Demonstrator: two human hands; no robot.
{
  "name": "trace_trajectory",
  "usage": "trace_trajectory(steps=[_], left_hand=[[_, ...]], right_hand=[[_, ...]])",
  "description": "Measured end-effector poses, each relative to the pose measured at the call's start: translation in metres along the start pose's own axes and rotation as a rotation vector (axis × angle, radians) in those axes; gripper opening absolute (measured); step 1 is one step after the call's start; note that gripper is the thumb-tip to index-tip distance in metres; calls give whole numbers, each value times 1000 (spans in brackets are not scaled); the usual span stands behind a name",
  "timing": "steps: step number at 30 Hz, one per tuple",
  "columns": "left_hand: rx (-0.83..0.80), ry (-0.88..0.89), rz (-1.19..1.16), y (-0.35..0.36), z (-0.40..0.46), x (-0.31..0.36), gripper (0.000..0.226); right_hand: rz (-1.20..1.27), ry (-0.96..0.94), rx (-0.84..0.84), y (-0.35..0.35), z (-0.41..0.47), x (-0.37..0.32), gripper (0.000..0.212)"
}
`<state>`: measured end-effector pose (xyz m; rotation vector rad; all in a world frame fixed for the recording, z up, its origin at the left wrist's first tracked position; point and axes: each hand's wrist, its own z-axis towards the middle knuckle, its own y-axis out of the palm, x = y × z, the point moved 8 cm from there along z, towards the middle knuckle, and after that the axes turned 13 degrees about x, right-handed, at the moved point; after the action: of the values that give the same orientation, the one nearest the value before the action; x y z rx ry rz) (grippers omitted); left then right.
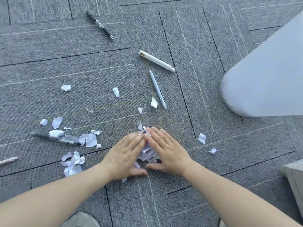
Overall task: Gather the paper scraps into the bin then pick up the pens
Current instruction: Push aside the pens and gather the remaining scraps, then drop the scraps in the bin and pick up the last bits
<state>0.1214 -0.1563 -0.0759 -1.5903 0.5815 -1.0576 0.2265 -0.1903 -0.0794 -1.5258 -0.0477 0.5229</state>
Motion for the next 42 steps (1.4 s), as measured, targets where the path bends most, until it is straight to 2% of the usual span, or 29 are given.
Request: trace_trajectory(steps=[4,6,8,9,12,14,15,18,19,24,27,30,32,39,42], left_hand=[[194,52,-4,-20,34,-14,56],[225,128,15,-28,53,-17,29],[210,157,16,-33,68,-20,13],[183,139,8,-36,74,-23,16],[43,0,-89,-38,87,-33,26],[16,-141,-183,-44,94,-40,22],[35,-194,-253,-53,98,-42,20],[191,-262,-461,-108,123,-37,8],[237,-233,-477,-131,137,-31,5],[401,25,-552,-247,236,32,27],[416,156,-627,-287,304,94,30],[331,188,-787,-291,364,155,32],[241,169,-881,-274,395,186,31],[57,-44,-586,-202,442,218,22],[29,-82,-474,-191,443,218,18]], right_hand=[[-78,144,269,-15,23,11,63],[-95,212,332,-22,38,20,49],[-55,222,343,-28,51,28,30],[-29,228,326,-29,56,32,25],[53,321,158,-33,63,45,36],[154,467,93,-44,64,52,19],[232,551,114,-55,64,56,13],[384,652,359,-119,72,67,9],[400,654,446,-147,74,71,10],[317,681,772,-294,68,120,16],[278,749,902,-365,39,165,24],[228,878,995,-411,-6,207,24],[219,969,993,-422,-34,229,31],[186,1255,656,-388,-82,289,20],[190,1346,544,-376,-94,295,47]])
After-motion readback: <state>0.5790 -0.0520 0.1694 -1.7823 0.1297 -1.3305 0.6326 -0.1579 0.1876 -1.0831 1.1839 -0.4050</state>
